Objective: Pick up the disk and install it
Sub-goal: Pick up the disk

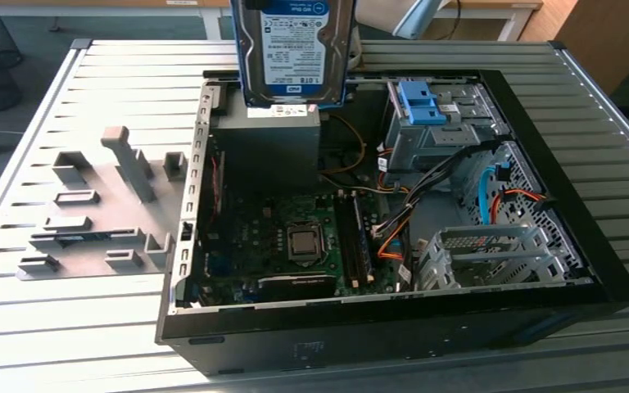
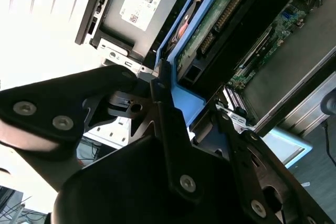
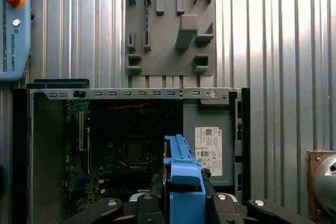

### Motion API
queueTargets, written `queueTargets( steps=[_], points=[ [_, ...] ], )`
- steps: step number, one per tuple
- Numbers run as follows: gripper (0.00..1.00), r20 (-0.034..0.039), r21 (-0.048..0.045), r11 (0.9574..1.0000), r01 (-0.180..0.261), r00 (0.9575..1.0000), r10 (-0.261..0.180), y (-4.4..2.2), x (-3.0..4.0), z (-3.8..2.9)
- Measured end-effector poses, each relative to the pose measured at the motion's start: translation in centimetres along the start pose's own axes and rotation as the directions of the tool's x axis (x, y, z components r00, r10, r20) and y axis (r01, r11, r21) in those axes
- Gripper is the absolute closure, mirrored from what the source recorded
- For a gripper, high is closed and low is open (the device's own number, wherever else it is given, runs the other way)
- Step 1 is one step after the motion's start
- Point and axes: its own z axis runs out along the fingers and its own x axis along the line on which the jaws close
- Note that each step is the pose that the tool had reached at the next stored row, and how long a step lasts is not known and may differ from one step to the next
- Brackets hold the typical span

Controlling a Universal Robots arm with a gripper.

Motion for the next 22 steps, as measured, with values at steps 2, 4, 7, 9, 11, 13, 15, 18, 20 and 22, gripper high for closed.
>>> queueTargets(
  steps=[2,4,7,9,11,13,15,18,20,22],
  points=[
    [0.63,-0.0002,0.0001,1.0000,0.000,1.0000,0.000,-0.12,0.08,0.02],
    [0.63,-0.0004,0.0001,1.0000,0.000,1.0000,0.000,-0.55,0.18,0.05],
    [0.63,-0.0003,0.0000,1.0000,0.000,1.0000,0.000,-1.92,0.19,0.13],
    [0.63,-0.0003,0.0002,1.0000,0.000,1.0000,0.000,-2.39,0.27,0.20],
    [0.63,-0.0003,0.0001,1.0000,0.000,1.0000,0.000,-2.44,0.72,0.31],
    [0.63,-0.0005,0.0000,1.0000,0.000,1.0000,0.000,-2.46,1.31,0.44],
    [0.63,-0.0002,0.0002,1.0000,-0.001,1.0000,0.001,-2.47,1.85,0.56],
    [0.63,-0.0003,0.0002,1.0000,-0.001,1.0000,0.001,-2.47,1.91,0.56],
    [0.63,-0.0004,0.0001,1.0000,-0.001,1.0000,0.001,-2.47,1.91,0.55],
    [0.63,-0.0004,0.0001,1.0000,-0.001,1.0000,0.001,-2.47,1.91,0.55]
  ],
)
